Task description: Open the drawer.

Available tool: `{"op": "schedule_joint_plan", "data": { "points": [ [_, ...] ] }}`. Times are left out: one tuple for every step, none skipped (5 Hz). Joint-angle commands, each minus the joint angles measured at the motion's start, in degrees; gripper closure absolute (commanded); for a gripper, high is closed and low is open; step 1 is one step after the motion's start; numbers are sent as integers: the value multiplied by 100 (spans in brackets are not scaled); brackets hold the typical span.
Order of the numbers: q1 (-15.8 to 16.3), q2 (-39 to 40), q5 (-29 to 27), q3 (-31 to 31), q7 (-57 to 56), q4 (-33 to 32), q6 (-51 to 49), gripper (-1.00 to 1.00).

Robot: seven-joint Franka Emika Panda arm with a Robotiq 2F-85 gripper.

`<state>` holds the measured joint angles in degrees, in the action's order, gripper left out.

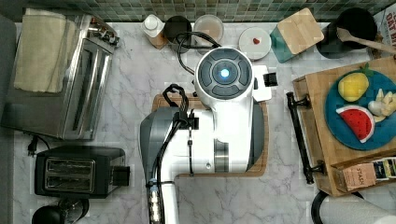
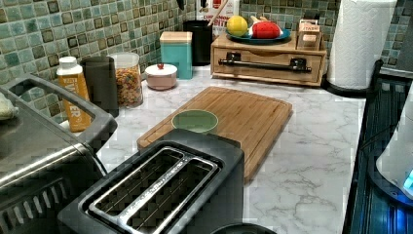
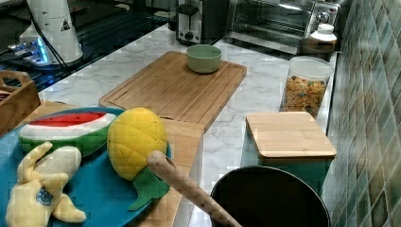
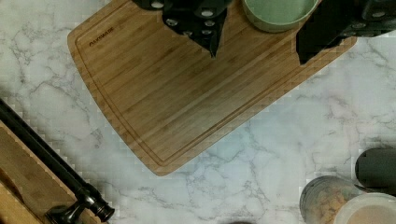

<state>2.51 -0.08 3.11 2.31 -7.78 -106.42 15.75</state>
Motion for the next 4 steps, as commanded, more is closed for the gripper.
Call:
{"op": "schedule_joint_plan", "data": {
  "points": [
    [0, -8, 17, 1, -3, -53, 1, -100],
    [293, -415, -66, 377, -566, -824, 728, -100],
    [-190, -546, -211, 80, -1761, -1178, 979, -100],
    [-190, -545, -328, 416, -3106, -1465, 1231, -100]
  ]
}}
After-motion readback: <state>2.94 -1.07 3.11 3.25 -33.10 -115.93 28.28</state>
